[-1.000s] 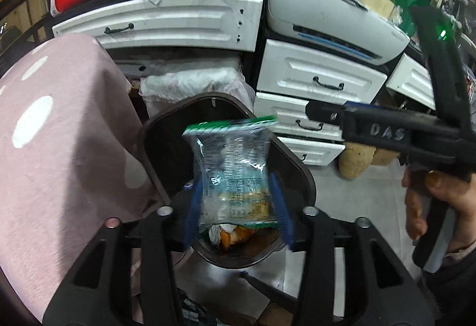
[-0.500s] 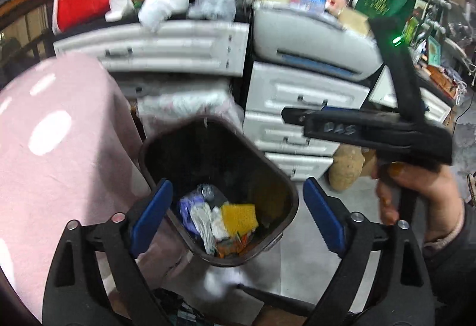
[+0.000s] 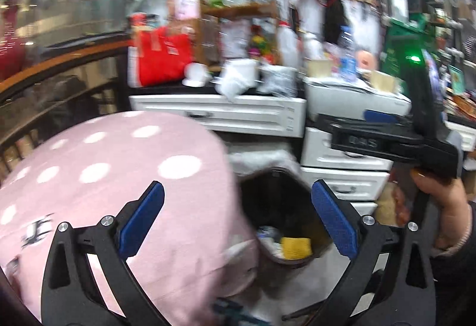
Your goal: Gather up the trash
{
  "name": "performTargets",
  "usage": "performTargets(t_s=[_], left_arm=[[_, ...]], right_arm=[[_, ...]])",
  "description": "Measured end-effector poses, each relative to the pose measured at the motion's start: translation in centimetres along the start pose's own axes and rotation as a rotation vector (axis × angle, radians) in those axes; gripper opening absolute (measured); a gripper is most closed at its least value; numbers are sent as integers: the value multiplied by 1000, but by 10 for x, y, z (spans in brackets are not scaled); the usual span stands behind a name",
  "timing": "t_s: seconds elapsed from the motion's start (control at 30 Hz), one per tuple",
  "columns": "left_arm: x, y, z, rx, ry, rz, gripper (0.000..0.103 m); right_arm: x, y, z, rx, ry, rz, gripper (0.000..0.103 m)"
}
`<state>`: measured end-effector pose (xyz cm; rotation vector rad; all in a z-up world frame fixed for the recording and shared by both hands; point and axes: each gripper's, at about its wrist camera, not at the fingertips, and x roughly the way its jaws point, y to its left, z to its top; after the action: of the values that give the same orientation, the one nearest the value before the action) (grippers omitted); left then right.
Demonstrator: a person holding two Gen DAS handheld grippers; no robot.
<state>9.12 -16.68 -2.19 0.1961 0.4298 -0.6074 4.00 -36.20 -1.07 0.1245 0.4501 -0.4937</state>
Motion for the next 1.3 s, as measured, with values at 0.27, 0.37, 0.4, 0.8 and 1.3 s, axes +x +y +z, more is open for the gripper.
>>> performTargets(t_s=[0.27, 0.37, 0.4, 0.8, 1.3], left_arm=[[-53, 57, -26, -142, -45, 192, 97], [-68, 70, -34, -188, -57, 237, 97], [-71, 73, -35, -196, -64, 249, 97], [-113, 78, -40, -205, -189, 350, 97], [-120, 76, -40, -220, -198, 340, 97]], right_arm=[[-33, 62, -12, -27, -65, 70, 98], [-51, 79, -20, -42, -107, 89, 97], [-56, 82, -22, -48, -118, 98, 97], [-99, 104, -43, -138, -207, 114, 97], [-108, 102, -51, -140, -221, 100, 97]])
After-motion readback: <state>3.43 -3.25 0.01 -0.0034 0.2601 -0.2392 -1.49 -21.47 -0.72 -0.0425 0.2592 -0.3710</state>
